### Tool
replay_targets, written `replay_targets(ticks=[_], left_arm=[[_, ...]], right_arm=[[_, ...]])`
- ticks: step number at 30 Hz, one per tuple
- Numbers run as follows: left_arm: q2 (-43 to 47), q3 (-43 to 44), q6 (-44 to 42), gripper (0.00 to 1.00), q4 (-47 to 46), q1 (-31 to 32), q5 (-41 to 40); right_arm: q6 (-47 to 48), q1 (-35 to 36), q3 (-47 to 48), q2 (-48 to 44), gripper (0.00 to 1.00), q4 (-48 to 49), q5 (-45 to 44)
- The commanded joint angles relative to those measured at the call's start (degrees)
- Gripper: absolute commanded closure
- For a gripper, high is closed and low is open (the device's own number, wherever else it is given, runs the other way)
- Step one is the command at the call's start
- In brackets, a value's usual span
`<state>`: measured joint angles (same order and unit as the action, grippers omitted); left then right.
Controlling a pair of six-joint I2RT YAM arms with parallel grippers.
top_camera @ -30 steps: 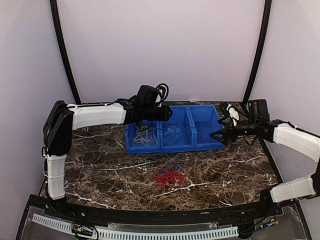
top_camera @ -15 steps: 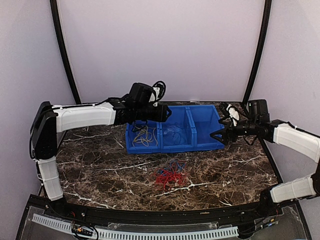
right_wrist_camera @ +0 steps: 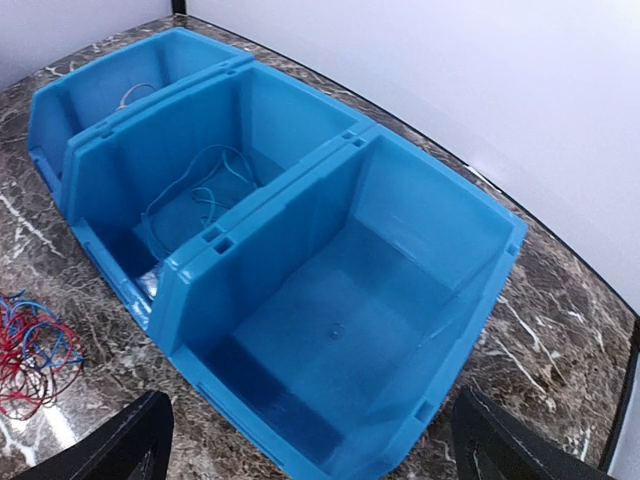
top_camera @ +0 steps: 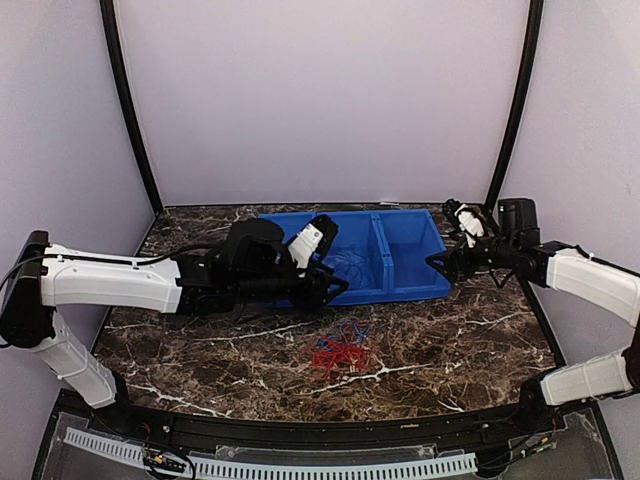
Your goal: Untangle the cables
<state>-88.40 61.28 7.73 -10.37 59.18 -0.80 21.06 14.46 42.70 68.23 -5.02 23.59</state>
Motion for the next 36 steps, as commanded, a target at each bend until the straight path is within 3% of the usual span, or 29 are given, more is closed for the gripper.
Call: replay_targets(ticks=[1,5,10,12,14,24,36], left_arm=[[2.16,-8.56,3.79,0.56,-1.48,1.96,-0.61],[1.56,-12.85,9.46,0.56,-3.28,2.6,-1.38],[-0.73,-12.47,13.91,0.53,-2.84,2.57,-3.58],[-2.8,-9.67,15.31,0.53,0.23,2.53,-5.29],[-5.44,-6.27,17.06,0.54,3.31,2.46,-5.73],[-15.38,4.08,30.34,0.61,9.94,1.94,-2.1],[-20.19,7.01,30.74,0.72,10.84,0.64,0.69]], right_arm=[[-2.07,-0.38,1.49,0.12,0.01,2.52,-9.12],[0.64,-0.39,2.46,-0.03,0.02,-1.03,-1.51],[6.66,0.71,1.33,1.14,0.25,-4.79,10.12],[8.6,2.62,1.49,2.37,0.35,-6.45,11.83],[10.53,5.37,1.45,3.13,0.39,-7.17,11.91],[15.66,14.97,1.68,6.07,0.37,-9.89,12.55],[16.12,15.5,1.6,5.52,0.34,-9.93,11.05]])
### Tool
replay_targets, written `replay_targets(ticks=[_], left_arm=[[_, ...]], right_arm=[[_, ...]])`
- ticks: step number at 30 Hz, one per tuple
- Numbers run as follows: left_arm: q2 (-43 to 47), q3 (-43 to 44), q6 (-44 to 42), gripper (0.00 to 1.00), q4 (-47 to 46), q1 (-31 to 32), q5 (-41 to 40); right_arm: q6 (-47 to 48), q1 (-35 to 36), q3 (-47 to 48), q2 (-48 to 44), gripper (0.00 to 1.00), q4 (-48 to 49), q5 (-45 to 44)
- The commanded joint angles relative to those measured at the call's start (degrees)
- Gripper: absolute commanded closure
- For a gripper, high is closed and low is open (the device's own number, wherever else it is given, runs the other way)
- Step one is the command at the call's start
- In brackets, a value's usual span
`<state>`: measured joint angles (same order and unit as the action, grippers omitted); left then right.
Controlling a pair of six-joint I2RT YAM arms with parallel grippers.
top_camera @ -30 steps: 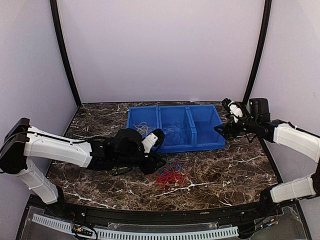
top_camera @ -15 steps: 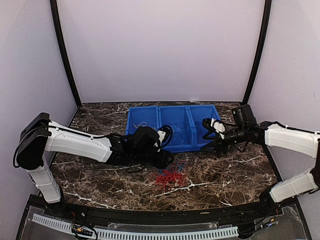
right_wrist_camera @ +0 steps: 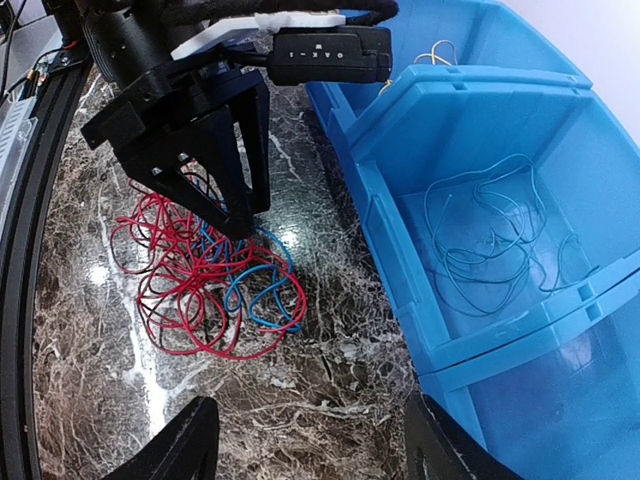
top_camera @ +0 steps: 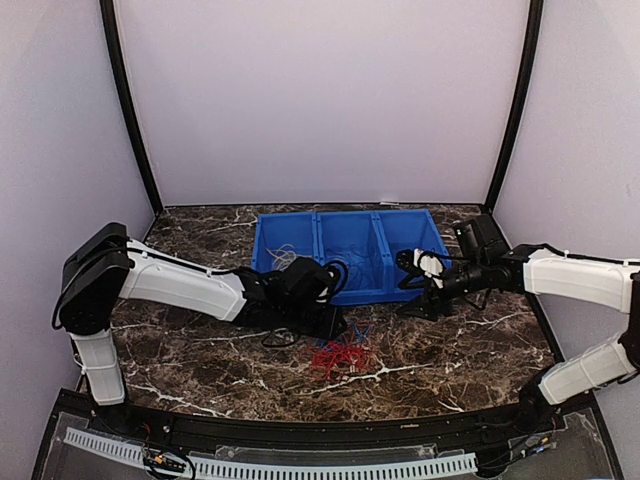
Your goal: Untangle the cables
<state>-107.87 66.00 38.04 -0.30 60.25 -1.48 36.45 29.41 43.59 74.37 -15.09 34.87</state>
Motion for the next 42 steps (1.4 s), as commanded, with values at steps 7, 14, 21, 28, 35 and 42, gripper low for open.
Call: replay_targets(ticks=[7,14,21,28,35,42], left_arm=[[-1.23,2.91,-0.67,0.84,0.47,-0.48,1.39],[-1.32,2.96,-0.79,0.94,-1.41,-0.57,3.7],[-0.96,3.03,-1.35,1.0,-1.65,-0.53,3.87],[5.55,-1.8,-2.59,1.0,-7.81,-0.53,2.72],[11.75,-9.54,-0.35,1.0,-14.2,-0.48,2.99],[17.26,-15.41,1.88,1.0,-17.27,-0.48,2.26]], right_arm=[[0.73,0.53,0.62,-0.63,0.34,0.15,-0.39],[0.66,0.56,0.7,-0.39,0.34,0.03,-0.36],[0.63,0.56,0.79,-0.46,0.34,-0.04,-0.07],[-3.01,0.94,1.59,-1.03,0.36,0.2,6.75],[-10.28,5.85,4.89,4.05,0.42,2.71,8.36],[-15.18,11.9,13.16,16.32,0.48,2.87,4.55]])
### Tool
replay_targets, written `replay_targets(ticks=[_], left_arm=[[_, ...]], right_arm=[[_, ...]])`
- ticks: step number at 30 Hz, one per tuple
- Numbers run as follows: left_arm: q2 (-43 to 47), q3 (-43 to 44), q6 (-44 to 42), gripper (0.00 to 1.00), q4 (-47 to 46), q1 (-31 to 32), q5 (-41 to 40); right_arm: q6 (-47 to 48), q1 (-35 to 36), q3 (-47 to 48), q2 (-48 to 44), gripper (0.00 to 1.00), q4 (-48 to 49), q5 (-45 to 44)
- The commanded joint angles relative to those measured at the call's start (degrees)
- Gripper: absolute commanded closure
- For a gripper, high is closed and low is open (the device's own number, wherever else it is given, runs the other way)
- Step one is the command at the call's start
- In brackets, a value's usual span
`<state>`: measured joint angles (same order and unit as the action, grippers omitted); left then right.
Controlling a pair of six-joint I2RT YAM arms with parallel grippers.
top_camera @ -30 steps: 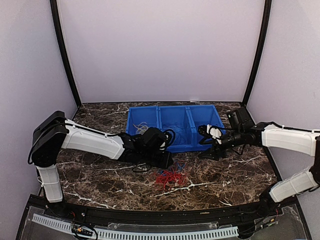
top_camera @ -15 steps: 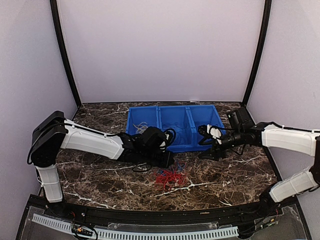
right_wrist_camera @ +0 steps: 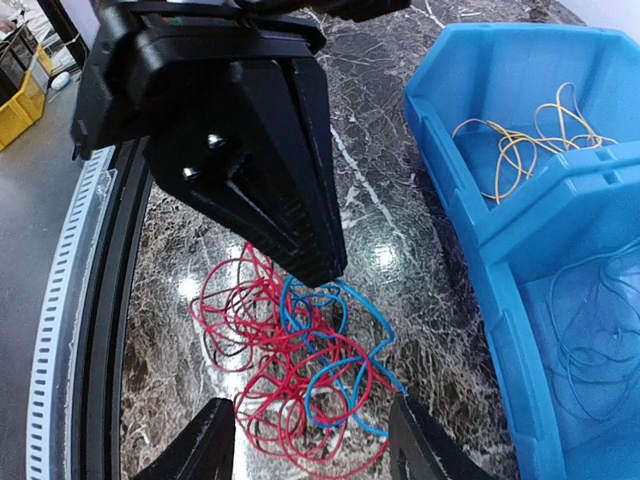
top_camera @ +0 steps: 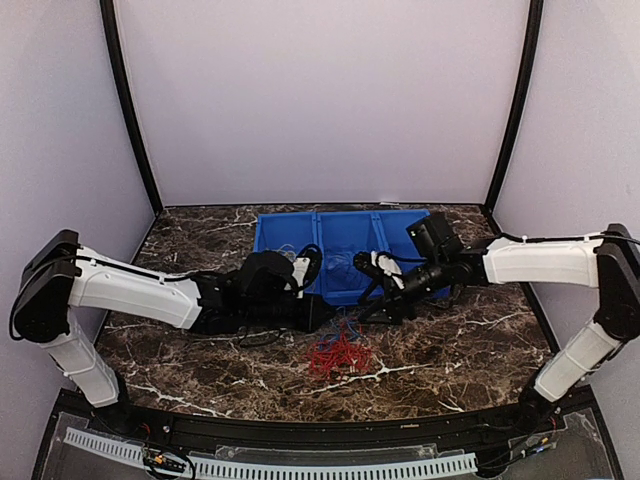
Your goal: Untangle the cables
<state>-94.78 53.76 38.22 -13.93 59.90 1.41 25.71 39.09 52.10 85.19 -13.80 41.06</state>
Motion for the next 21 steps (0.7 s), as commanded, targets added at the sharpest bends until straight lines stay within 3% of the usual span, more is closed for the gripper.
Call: replay_targets(ticks=[1,6,9,11,14,21], left_arm=[[4.65,-4.33,2.15,1.0,-3.9,-0.13,-1.59],[7.76,-7.79,3.75,1.0,-5.4,0.0,-3.33],[9.38,-9.68,4.13,1.0,-5.81,0.0,-4.0],[10.28,-10.47,4.12,1.0,-5.79,0.04,-4.91],[11.58,-11.12,3.74,1.0,-5.15,-0.02,-5.86],[18.75,-10.43,1.24,1.0,2.4,-0.02,-13.38]], right_arm=[[-5.12,2.65,6.02,7.47,0.49,1.58,-2.2],[-8.43,4.4,11.58,16.39,0.42,1.13,-4.11],[-9.77,5.01,13.68,20.05,0.43,0.63,-3.12],[-10.0,5.6,14.51,21.99,0.55,0.35,-2.84],[-9.61,6.79,14.77,24.27,0.82,-0.33,-2.17],[-8.94,7.84,12.43,26.58,0.85,-0.26,-1.43]])
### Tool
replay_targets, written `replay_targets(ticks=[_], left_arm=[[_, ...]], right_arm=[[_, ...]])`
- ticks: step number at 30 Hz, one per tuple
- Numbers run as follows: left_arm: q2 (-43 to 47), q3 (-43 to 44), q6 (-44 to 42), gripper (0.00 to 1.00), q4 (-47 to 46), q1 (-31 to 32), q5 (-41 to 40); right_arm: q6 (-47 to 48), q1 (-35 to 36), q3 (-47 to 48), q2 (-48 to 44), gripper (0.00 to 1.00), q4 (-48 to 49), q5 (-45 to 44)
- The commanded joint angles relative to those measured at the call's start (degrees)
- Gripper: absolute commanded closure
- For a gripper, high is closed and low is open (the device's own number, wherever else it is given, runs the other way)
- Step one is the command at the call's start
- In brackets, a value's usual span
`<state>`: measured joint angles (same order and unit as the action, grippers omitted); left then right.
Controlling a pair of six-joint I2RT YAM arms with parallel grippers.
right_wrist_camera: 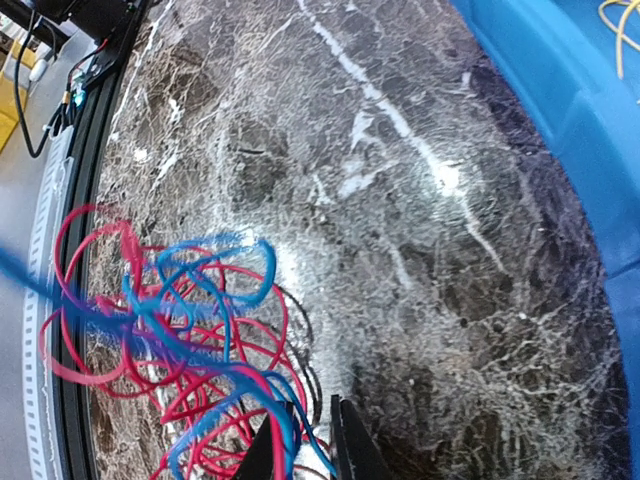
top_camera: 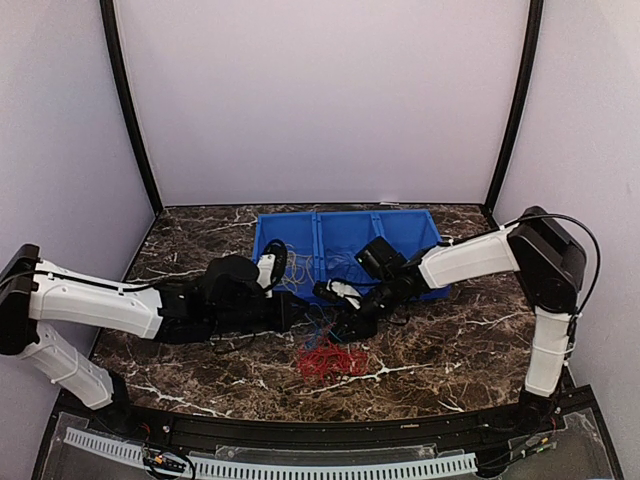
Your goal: Untangle the cables
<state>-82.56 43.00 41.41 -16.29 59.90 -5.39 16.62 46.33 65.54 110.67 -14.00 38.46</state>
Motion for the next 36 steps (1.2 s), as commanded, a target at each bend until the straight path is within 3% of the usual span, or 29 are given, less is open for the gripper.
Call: replay_targets(ticks=[1,7,11,15,22,36], left_arm=[[9.48,0.96,-3.24,1.0,5.92,-0.04,-7.85],[25.58,7.21,-11.36,1.0,16.47,-0.05,-21.7],[34.13,11.79,-15.95,1.0,21.33,-0.04,-29.42],[39.6,12.3,-17.38,1.0,23.61,-0.05,-33.71],[42.05,4.43,-11.16,1.0,24.46,-0.05,-33.34],[39.21,-3.6,-5.22,1.0,23.57,-0.09,-28.97]], right_arm=[[0.15,0.65,-1.34,1.32,0.84,-0.08,1.25],[0.05,0.75,-1.77,4.63,0.81,-0.76,2.2],[0.25,0.7,-0.79,6.82,0.85,-1.91,3.42],[0.39,0.78,-0.42,7.67,0.86,-2.35,3.21],[1.78,0.78,0.1,5.8,0.86,-3.98,2.84],[10.45,1.6,2.61,-10.18,0.44,-9.21,-7.03]])
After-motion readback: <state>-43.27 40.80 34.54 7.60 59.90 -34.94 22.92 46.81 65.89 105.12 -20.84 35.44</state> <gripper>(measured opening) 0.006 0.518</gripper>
